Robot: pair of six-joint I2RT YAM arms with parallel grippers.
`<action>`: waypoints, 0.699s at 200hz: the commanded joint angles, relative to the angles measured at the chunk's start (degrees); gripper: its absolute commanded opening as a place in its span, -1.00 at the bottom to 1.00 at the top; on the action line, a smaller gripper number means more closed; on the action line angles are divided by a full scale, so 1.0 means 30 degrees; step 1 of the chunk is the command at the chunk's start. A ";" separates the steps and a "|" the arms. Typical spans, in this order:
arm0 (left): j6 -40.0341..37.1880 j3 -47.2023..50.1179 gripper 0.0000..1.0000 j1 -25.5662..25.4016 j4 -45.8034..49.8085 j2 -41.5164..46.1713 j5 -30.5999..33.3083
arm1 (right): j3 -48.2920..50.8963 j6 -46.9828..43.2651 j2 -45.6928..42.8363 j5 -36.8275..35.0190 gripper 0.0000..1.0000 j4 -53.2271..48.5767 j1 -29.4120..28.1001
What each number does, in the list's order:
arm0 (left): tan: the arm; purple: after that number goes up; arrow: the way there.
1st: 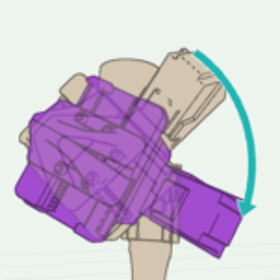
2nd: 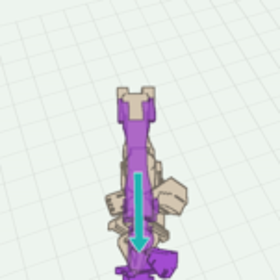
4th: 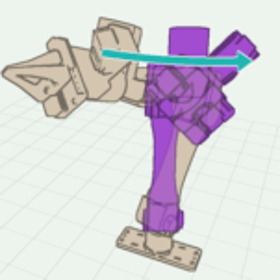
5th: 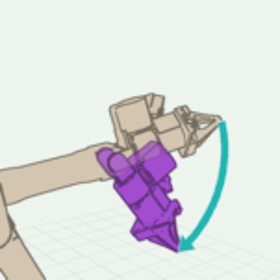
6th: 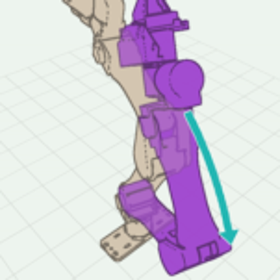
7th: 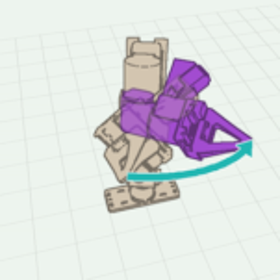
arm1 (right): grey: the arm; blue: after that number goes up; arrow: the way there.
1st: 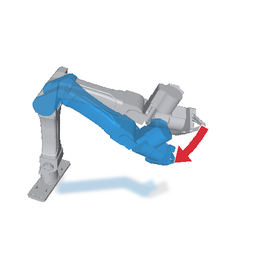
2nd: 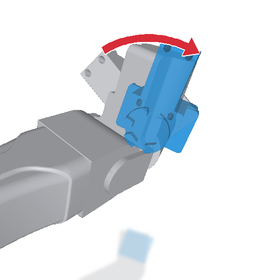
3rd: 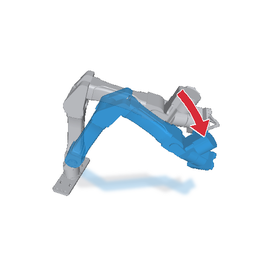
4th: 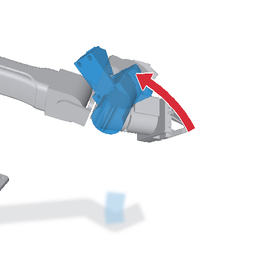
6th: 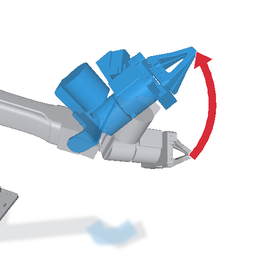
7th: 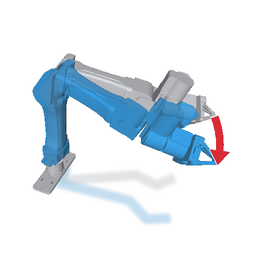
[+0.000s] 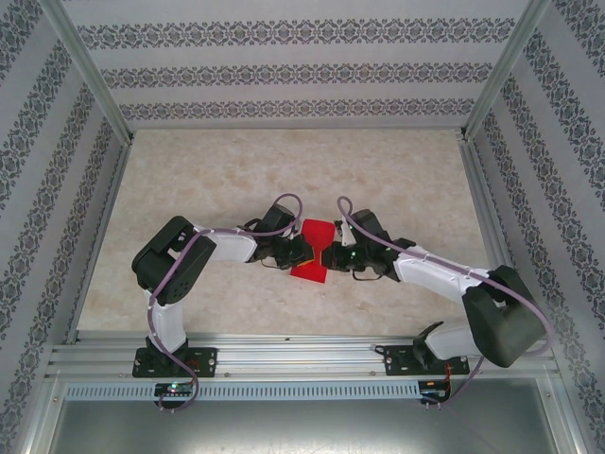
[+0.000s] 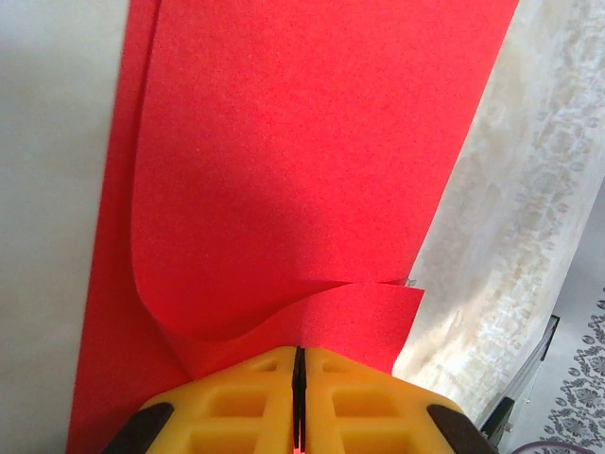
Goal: Fold a paper plane with a square sheet of paper (pick it up from the middle)
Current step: Fold the triangle a second time at the center of the table.
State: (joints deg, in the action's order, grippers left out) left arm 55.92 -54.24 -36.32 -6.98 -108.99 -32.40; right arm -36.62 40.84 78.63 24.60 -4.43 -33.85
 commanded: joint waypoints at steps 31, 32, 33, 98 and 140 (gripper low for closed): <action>-0.0418 0.0428 -0.77 -0.0170 0.1345 -0.0766 0.0322 | -0.0370 0.1827 0.1737 0.0741 -0.91 0.1658 -0.0922; -0.0418 0.0435 -0.77 -0.0185 0.1353 -0.0763 0.0317 | -0.0395 0.1826 0.1768 0.0738 -0.91 0.1655 -0.0929; -0.0418 0.0439 -0.77 -0.0192 0.1357 -0.0761 0.0315 | -0.0422 0.1826 0.1812 0.0751 -0.91 0.1638 -0.0932; -0.0473 0.0409 -0.77 -0.0170 0.1408 -0.0819 0.0265 | -0.1151 0.1506 0.3551 0.0606 -0.89 0.1420 -0.0887; -0.0447 0.0410 -0.76 -0.0170 0.1342 -0.0923 0.0197 | -0.1346 0.1216 0.4220 0.0183 -0.86 0.0937 -0.0843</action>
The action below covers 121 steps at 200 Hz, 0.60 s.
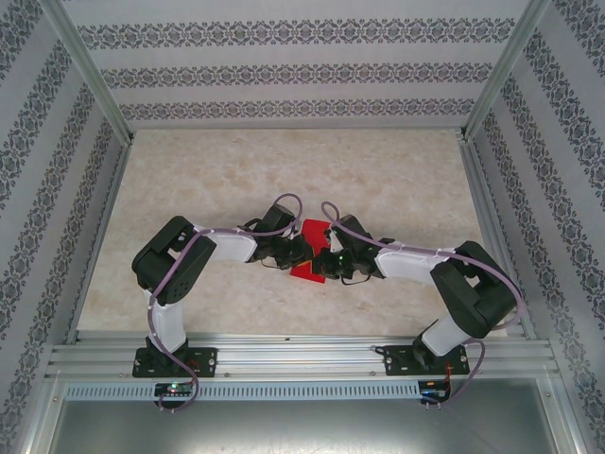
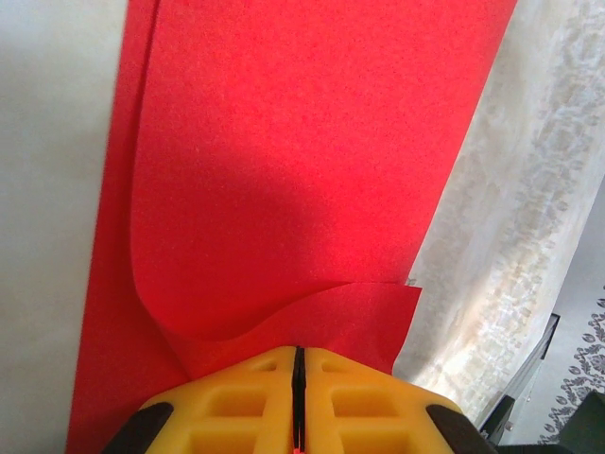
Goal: Fold a paper plane with a square sheet of paper (pick it up from the middle)
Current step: Fold the triangle a second time at the center of the table.
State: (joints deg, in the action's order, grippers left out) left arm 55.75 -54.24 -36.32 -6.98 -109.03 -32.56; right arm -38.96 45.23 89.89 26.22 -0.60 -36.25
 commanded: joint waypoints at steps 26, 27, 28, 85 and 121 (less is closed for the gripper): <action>-0.0418 0.0394 -0.77 -0.0178 0.1391 -0.0903 0.0301 | -0.0344 -0.0639 0.0645 -0.0812 -0.84 -0.0768 0.0014; -0.0418 0.0403 -0.76 -0.0174 0.1391 -0.0912 0.0289 | -0.0329 -0.0651 0.0649 -0.0820 -0.84 -0.0782 0.0013; -0.0418 0.0408 -0.77 -0.0172 0.1390 -0.0917 0.0282 | -0.0307 -0.0672 0.0651 -0.0825 -0.85 -0.0803 0.0013; -0.0418 0.0422 -0.77 -0.0170 0.1437 -0.0980 0.0359 | 0.0768 -0.0400 0.0986 -0.0869 -0.81 -0.0162 0.0036; -0.0429 0.0428 -0.77 -0.0172 0.1530 -0.0980 0.0404 | 0.1002 -0.0503 0.1184 -0.1070 -0.80 -0.0454 0.0018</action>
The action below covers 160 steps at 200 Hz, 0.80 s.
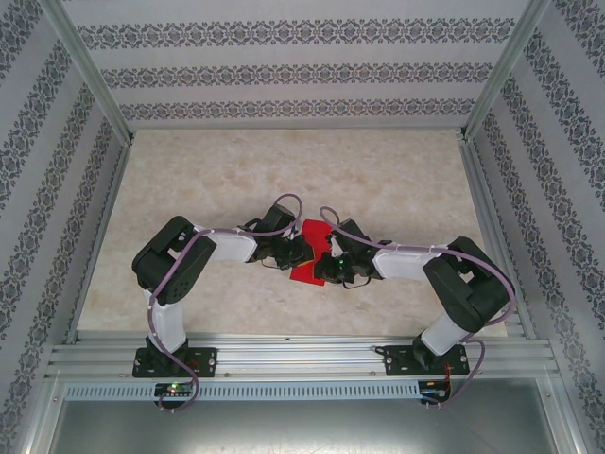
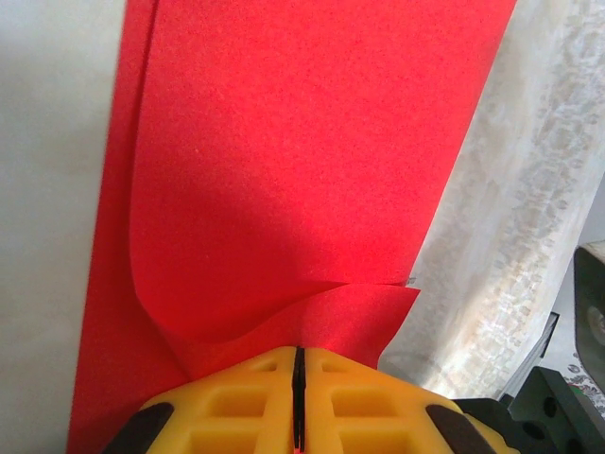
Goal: Fold a paper plane with a square sheet of paper (pick it up from the middle)
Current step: Fold the triangle a second time at the center of the table.
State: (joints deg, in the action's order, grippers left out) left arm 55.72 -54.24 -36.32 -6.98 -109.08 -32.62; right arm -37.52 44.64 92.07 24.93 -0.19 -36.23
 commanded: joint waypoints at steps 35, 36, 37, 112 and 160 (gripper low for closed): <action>-0.0527 0.0417 -0.78 -0.0163 0.1706 -0.0987 0.0544 | 0.0242 -0.0317 -0.0919 -0.0634 -0.80 -0.1348 -0.0038; -0.0527 0.0430 -0.78 -0.0167 0.1709 -0.0976 0.0553 | 0.0207 -0.0319 -0.0980 -0.0590 -0.80 -0.1390 -0.0046; -0.0528 0.0436 -0.78 -0.0168 0.1725 -0.0971 0.0542 | 0.0175 -0.0319 -0.1055 -0.0553 -0.80 -0.1411 -0.0049; -0.0586 0.0413 -0.78 -0.0170 0.1742 -0.0980 0.0537 | -0.0766 -0.0542 -0.0659 0.0293 -0.77 -0.1901 -0.0291; -0.0586 0.0424 -0.78 -0.0160 0.1760 -0.0966 0.0590 | 0.0346 -0.0557 -0.0213 -0.0258 -0.75 -0.2055 -0.0058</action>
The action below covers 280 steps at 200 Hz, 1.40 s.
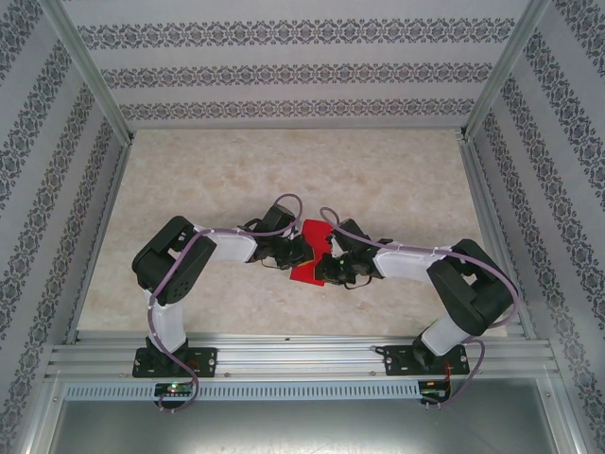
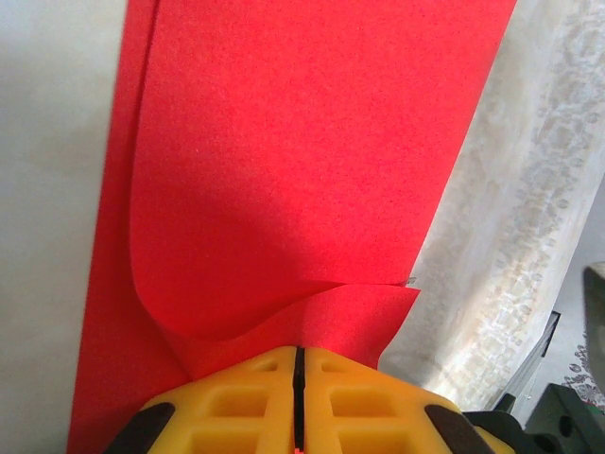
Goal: Fold a paper plane with a square sheet of paper (pick it up from the middle)
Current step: Fold the triangle a second time at the center of the table.
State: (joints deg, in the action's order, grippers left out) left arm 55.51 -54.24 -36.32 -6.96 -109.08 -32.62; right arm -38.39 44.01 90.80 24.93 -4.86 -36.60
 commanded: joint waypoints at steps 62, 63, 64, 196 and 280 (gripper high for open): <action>-0.0429 0.0484 -0.85 -0.0154 0.1878 -0.1115 0.0842 | 0.1863 0.0210 -0.0288 0.0275 -0.71 0.0013 0.0117; -0.0428 0.0493 -0.85 -0.0162 0.1865 -0.1114 0.0863 | 0.1896 0.0212 -0.0278 0.0275 -0.71 0.0026 0.0108; -0.0427 0.0497 -0.85 -0.0152 0.1873 -0.1113 0.0873 | 0.1912 0.0227 -0.0273 0.0289 -0.71 0.0047 0.0104; -0.0455 0.0701 -0.89 -0.0112 0.1838 -0.1352 0.0927 | 0.3905 0.1131 -0.3200 0.0005 -0.88 -0.0693 0.0327; -0.0674 0.0485 -0.89 -0.0114 0.2030 -0.1276 0.0821 | 0.0276 0.2211 -0.1585 0.0838 -0.89 0.1817 0.0313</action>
State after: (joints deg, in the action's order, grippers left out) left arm 55.46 -54.26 -36.32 -7.07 -109.32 -33.45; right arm -35.09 48.95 81.19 26.50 -2.35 -36.10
